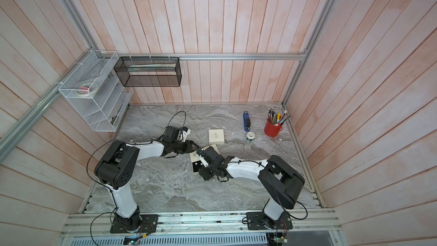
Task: Place the earrings into the drawer-style jewelry box
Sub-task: Close the drawer of the jewelry box.
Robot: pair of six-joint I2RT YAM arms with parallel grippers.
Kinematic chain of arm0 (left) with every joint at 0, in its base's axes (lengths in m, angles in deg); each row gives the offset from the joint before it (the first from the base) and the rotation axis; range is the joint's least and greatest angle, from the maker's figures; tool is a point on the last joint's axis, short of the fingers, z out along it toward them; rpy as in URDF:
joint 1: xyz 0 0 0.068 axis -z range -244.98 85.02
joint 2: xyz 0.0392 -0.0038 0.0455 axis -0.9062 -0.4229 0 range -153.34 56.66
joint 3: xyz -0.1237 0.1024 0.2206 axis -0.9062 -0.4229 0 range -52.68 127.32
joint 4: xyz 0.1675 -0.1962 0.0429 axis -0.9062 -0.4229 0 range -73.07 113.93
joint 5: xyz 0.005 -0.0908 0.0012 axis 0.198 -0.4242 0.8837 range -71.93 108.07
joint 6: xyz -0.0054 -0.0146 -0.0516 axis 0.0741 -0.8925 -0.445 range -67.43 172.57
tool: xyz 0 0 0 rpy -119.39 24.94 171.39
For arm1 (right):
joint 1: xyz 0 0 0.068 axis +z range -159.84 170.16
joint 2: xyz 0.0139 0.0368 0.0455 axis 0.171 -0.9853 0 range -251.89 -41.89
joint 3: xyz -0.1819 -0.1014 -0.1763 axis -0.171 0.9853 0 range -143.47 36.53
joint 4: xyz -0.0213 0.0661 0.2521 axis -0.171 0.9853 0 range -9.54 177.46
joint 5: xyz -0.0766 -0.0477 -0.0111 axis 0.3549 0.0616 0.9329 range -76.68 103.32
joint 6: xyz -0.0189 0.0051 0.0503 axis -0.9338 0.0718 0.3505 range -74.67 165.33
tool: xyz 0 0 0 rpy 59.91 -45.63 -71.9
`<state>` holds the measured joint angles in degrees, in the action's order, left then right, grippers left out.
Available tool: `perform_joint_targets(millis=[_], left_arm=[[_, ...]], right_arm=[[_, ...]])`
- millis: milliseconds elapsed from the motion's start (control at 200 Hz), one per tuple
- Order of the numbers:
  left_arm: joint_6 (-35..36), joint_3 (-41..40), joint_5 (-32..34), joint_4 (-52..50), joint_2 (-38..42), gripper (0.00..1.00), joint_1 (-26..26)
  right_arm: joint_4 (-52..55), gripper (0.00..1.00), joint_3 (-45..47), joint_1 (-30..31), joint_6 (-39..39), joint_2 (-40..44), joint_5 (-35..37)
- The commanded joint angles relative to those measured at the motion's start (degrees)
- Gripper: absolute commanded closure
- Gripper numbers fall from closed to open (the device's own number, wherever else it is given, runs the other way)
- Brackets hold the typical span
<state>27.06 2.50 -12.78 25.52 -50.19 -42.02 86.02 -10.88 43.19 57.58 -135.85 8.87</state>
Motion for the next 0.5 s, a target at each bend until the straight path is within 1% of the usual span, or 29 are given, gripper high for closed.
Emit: perform_joint_targets(millis=[0,50,140,245,360,495], left_arm=[[-0.15,-2.15,-0.26,-0.53,1.96,0.45,-0.24],[-0.23,-2.9,-0.12,-0.53,2.78,0.45,-0.44],[-0.61,-4.89,0.09,-0.37,4.54,0.45,-1.05],[-1.07,-7.65,0.18,0.08,7.13,0.45,-2.11],[-1.49,-10.71,0.5,0.1,9.85,0.45,-3.26],[-1.84,-13.73,1.13,0.02,12.79,0.45,-4.32]], right_arm=[[-1.22,0.43,-2.07,-0.56,-0.71,-1.39,0.3],[-1.16,0.46,-2.74,-0.64,-1.61,-1.91,-0.55],[-1.31,0.49,-3.81,-0.74,-2.86,-2.69,-1.56],[-1.62,0.5,-5.19,-0.83,-4.47,-3.92,-3.4],[-1.94,0.5,-6.66,-1.17,-6.16,-5.32,-3.82],[-2.08,0.52,-8.58,-2.86,-7.43,-6.8,-4.5]])
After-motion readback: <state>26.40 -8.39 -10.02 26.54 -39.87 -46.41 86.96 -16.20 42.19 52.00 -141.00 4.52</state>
